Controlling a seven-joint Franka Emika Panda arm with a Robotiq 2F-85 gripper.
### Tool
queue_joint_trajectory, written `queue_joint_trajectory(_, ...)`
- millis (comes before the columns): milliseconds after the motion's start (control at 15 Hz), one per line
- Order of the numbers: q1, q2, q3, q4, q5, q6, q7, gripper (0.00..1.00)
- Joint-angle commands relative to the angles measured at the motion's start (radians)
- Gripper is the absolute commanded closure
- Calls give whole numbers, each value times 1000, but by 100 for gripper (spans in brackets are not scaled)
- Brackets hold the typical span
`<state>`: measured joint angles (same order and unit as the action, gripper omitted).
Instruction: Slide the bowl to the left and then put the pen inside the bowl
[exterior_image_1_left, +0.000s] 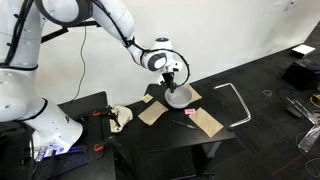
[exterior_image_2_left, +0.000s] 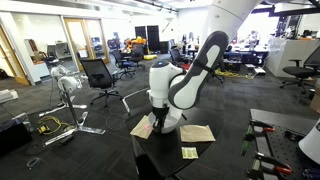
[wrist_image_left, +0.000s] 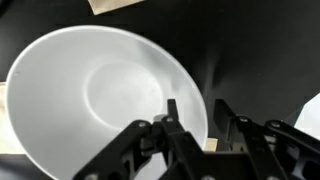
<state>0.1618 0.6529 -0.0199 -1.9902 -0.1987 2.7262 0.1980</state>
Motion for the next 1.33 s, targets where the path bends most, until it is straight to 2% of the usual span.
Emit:
queue_joint_trajectory(0, -1, 13, 5, 23, 30, -20, -38, 88)
queue_joint_trajectory(133, 9, 7, 3, 16, 29, -26, -27, 100)
queue_joint_trajectory(600, 78, -44, -10, -36, 11, -45, 26, 99)
queue_joint_trajectory(1267, 127, -41, 70, -27, 28, -127, -12, 99)
